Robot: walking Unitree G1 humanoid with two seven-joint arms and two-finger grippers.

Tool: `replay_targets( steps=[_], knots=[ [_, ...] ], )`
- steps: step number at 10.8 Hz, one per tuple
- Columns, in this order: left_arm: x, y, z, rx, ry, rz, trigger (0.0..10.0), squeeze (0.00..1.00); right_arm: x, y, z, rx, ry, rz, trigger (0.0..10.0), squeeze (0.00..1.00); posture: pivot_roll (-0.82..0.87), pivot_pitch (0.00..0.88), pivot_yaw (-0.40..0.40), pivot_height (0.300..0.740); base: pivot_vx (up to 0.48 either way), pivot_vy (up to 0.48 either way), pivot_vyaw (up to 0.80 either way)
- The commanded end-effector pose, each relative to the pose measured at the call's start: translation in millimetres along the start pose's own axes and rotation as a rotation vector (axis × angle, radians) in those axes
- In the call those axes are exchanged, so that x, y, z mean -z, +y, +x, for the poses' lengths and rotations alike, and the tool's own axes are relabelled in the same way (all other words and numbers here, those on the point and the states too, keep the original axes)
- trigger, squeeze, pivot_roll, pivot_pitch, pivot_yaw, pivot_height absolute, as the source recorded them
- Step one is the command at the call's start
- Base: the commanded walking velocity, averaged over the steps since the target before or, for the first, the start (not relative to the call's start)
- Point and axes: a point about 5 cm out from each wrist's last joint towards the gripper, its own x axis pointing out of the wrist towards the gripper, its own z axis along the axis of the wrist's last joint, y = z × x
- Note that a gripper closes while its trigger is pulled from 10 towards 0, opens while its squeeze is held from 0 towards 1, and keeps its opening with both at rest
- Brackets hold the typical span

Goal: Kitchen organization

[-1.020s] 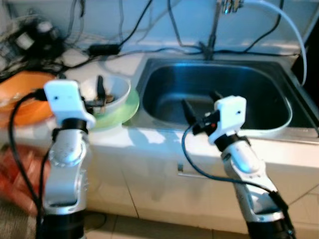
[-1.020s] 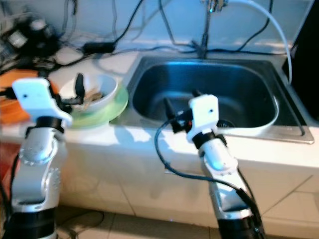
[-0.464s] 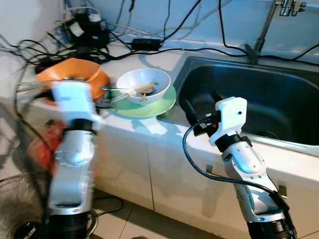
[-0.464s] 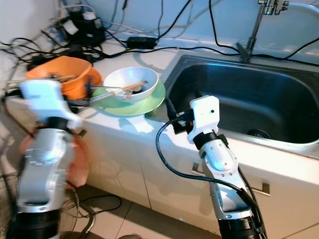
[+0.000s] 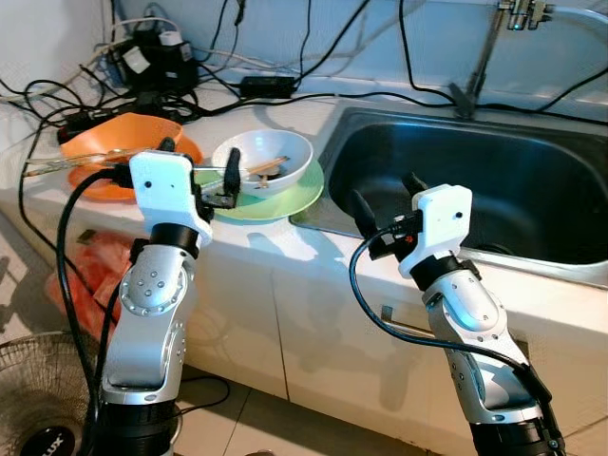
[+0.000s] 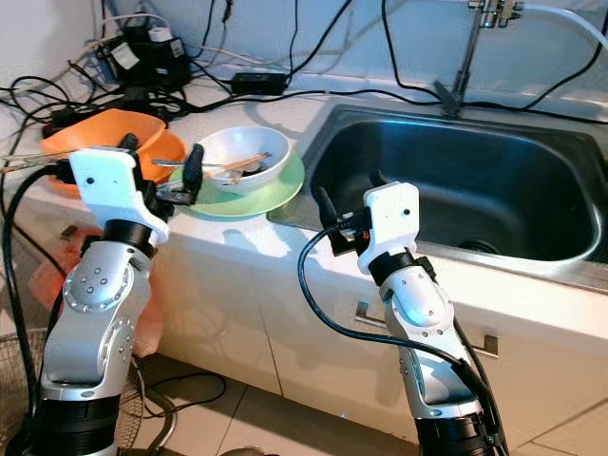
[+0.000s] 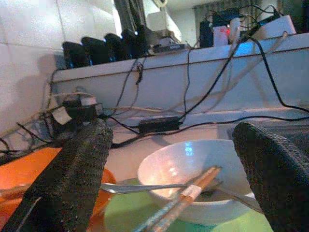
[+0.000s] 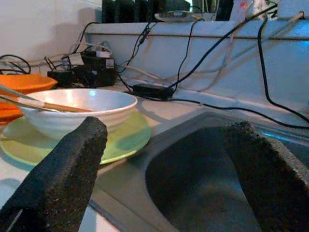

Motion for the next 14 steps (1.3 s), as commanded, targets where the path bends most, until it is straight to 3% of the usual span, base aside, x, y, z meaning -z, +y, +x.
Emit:
replay_targets(
  steps=[1,10,12,14],
  knots=[
    [1,-4.7,2.3,0.030,0.010,-0.011,10.0,0.00,-1,-1.9,-1.5,0.004,0.004,0.015,10.0,0.00,0.05,0.035,0.065,0.740,0.000,0.000,0.00],
    [0,-34.0,-3.0,0.263,0.000,-0.125,10.0,0.00,-1,-8.8,2.0,0.048,0.014,0.000,10.0,0.00,0.05,0.029,0.060,0.740,0.000,0.000,0.00],
    [2,-34.8,-5.1,0.268,0.005,-0.128,10.0,0.00,1,-12.9,2.9,0.098,0.034,-0.024,10.0,0.00,0.05,0.030,0.062,0.740,0.000,0.000,0.00],
    [4,-32.0,-5.3,0.252,0.005,-0.115,10.0,0.00,5,-14.4,1.8,0.097,0.064,0.040,10.0,0.00,0.05,0.035,0.058,0.740,0.000,0.000,0.00]
  ],
)
